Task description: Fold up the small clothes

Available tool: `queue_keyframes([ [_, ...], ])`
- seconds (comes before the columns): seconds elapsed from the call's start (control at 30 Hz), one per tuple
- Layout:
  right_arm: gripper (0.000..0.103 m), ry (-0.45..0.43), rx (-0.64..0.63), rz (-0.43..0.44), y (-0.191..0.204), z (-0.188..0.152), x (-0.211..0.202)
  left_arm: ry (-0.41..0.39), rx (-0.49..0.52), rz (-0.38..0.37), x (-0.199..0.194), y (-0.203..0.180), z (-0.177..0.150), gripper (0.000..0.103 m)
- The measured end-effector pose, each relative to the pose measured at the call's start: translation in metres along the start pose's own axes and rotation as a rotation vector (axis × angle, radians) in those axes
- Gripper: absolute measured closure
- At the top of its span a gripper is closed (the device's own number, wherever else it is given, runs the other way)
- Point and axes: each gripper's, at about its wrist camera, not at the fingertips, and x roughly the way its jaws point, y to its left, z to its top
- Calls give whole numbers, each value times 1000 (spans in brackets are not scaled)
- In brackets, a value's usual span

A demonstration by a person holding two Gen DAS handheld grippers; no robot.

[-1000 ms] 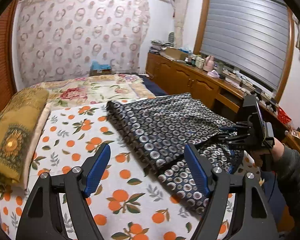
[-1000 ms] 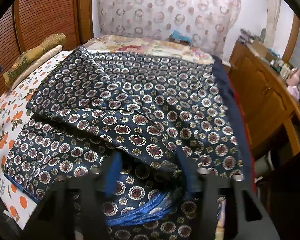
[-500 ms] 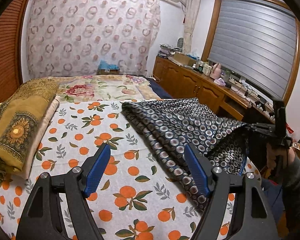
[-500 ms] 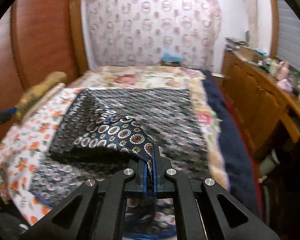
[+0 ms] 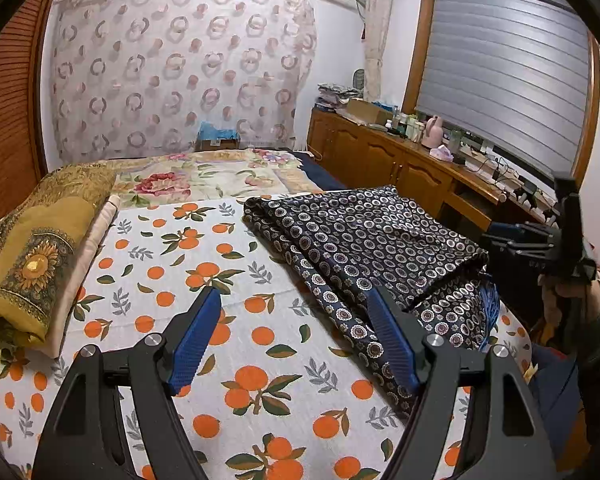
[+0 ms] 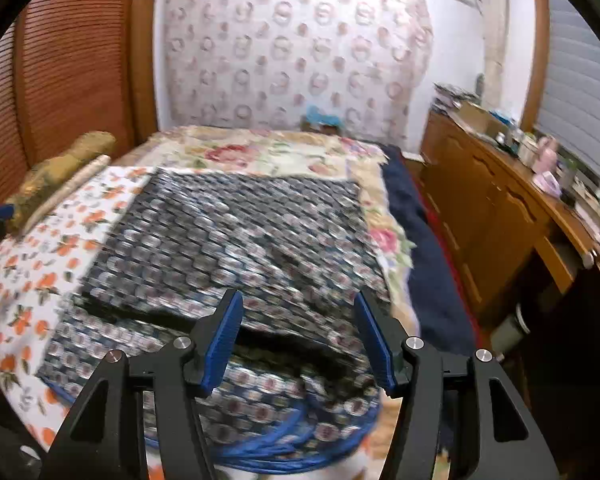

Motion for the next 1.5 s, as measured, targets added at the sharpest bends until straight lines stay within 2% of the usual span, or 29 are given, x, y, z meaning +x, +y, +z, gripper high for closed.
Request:
queue_keyframes([
  [0.2,36,-19,-38,116,33,0,2,-17,6,19,-3,-2,-1,26],
  [0.37,36,30,-93,200,68,-2,22,-28,-3,28,-7,2,-1,26],
  [0.57,36,83,-142,289,104,8,66,-27,-12,33,-8,6,-4,26],
  [0.73,36,145,-165,307,120,12,100,-17,-14,33,-6,8,-6,26],
  [0.87,36,187,-225,263,131,13,124,0,-13,28,-1,12,-9,26],
  [0.9,48,195,-222,268,129,14,130,5,-16,27,1,13,-10,26],
  [0.93,69,201,-221,281,127,16,135,10,-20,24,4,15,-11,26],
  [0.97,78,205,-226,291,125,18,139,14,-25,21,7,16,-12,26],
  [1.0,94,202,-232,292,120,20,139,19,-29,18,10,17,-12,26],
  [1.03,97,188,-233,289,115,22,137,25,-30,15,13,18,-12,26],
  [1.23,98,64,-185,220,63,66,122,56,-30,9,34,23,-6,26],
  [1.5,98,58,-155,81,-18,123,160,100,-20,3,64,24,5,26],
])
